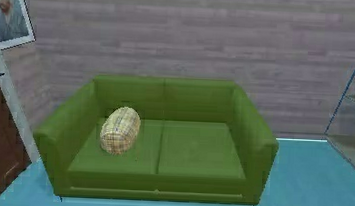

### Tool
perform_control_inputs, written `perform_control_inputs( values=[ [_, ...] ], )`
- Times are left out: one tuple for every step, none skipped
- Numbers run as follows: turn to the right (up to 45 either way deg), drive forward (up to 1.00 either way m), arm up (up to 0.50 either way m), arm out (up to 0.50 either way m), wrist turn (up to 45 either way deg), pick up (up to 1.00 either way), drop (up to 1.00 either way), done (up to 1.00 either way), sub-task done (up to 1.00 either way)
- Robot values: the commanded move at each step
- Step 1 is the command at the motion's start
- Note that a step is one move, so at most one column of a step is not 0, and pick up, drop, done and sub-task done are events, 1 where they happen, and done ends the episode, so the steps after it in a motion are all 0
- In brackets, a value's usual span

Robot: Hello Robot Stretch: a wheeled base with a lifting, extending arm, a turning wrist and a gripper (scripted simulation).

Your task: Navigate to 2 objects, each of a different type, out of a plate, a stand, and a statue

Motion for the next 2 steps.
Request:
perform_control_inputs(
  values=[
    [-45.0, 0.0, 0.0, 0.0, 0.0, 0.0, 0.0, 0.0, 0.0],
    [-42.0, 0.0, 0.0, 0.0, 0.0, 0.0, 0.0, 0.0, 0.0]
  ],
)
